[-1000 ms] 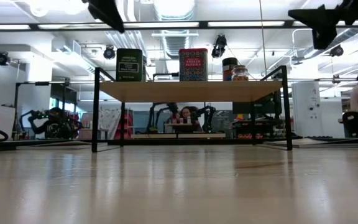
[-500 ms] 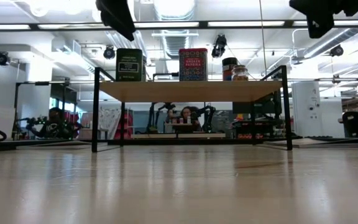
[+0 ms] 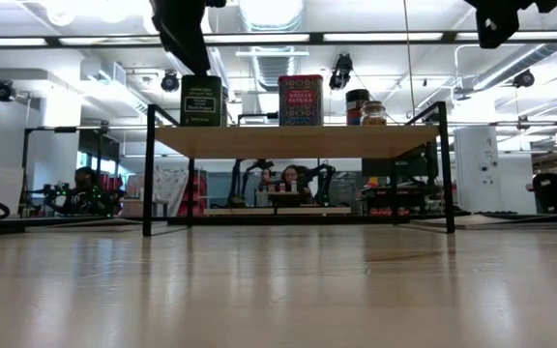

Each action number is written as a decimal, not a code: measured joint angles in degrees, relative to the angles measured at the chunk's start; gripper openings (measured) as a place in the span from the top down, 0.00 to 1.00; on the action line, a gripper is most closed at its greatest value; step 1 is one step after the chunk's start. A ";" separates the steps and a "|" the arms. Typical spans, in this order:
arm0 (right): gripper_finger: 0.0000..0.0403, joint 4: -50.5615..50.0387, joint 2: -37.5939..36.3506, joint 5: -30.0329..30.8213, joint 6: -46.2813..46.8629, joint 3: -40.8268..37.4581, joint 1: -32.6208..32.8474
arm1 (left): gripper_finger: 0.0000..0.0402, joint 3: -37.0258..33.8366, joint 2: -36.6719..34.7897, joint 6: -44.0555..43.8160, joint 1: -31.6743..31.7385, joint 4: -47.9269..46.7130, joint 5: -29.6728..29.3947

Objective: Shelf spices
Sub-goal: Remove the black seasoning can from the shelf

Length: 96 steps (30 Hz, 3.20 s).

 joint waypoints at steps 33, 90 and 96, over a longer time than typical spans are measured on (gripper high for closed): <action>0.51 -2.32 2.66 -0.02 1.03 -0.07 0.00 | 0.36 -0.09 3.77 1.23 3.90 -1.32 4.23; 0.51 -2.84 2.64 1.66 1.25 -0.81 -0.02 | 0.68 0.94 1.57 3.53 3.90 -2.26 5.83; 0.51 -2.84 2.64 1.66 1.31 -0.81 -0.02 | 0.68 7.87 0.53 3.09 3.80 -3.55 5.82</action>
